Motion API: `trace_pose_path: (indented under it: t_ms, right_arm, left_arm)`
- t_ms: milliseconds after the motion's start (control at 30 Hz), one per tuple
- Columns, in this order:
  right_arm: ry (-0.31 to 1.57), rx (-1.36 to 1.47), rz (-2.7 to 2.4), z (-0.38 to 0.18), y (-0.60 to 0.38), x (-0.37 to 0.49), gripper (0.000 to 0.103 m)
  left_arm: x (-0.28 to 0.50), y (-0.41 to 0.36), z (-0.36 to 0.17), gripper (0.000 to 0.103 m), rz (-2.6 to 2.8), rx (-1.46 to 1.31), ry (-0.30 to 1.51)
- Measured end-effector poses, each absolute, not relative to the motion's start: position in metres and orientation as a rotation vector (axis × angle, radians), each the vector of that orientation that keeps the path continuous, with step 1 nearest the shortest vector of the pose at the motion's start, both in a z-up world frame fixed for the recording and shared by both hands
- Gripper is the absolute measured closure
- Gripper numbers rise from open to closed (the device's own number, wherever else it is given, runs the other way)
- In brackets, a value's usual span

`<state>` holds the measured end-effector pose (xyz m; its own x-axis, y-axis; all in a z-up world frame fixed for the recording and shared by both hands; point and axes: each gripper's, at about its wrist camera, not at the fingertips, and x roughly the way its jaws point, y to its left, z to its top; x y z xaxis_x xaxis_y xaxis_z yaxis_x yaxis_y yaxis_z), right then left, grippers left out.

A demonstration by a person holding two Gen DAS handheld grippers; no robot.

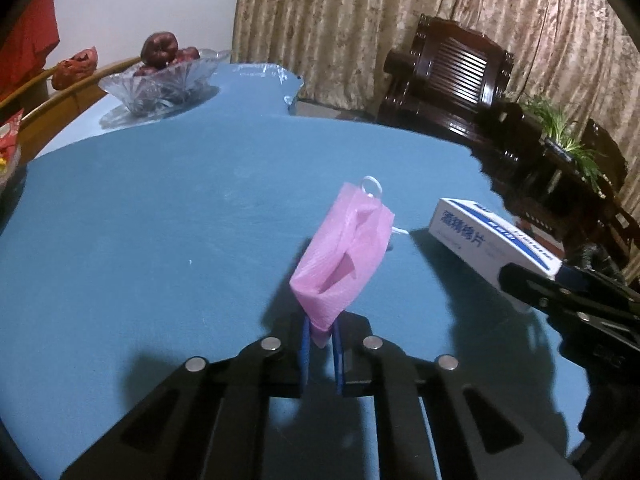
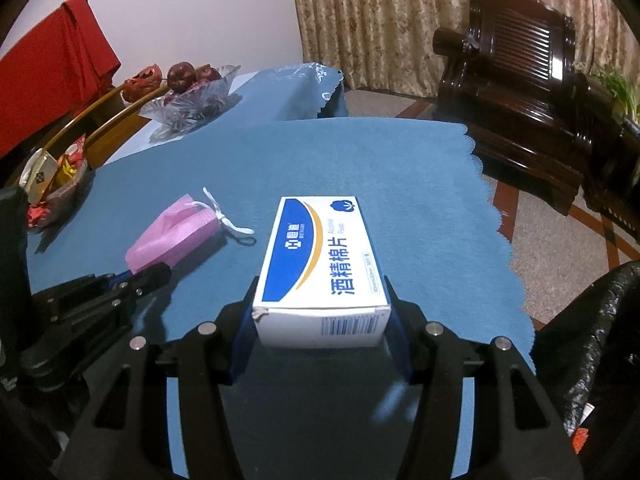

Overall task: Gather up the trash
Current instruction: 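Grasp the pink mask with the left tool while the right tool grasps the cotton-pad box, then carry the pink mask and cotton-pad box over the bin and open both tools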

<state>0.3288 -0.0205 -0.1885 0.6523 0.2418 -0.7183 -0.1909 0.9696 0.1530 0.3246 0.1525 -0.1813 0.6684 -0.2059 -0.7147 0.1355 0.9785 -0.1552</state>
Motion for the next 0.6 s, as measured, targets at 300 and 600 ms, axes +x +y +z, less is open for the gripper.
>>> trace_pose_path:
  t_ms: [300,600]
  right_arm:
    - [0.792,0.062,0.286,-0.163,-0.021,0.295,0.049]
    - [0.732,0.053,0.303,-0.124,-0.038,0.252,0.049]
  left_arm:
    - [0.284,0.144,-0.149,0.095,-0.157,-0.121,0.775]
    - [0.239,0.134,-0.116,0.095,-0.14,-0.13,0.737]
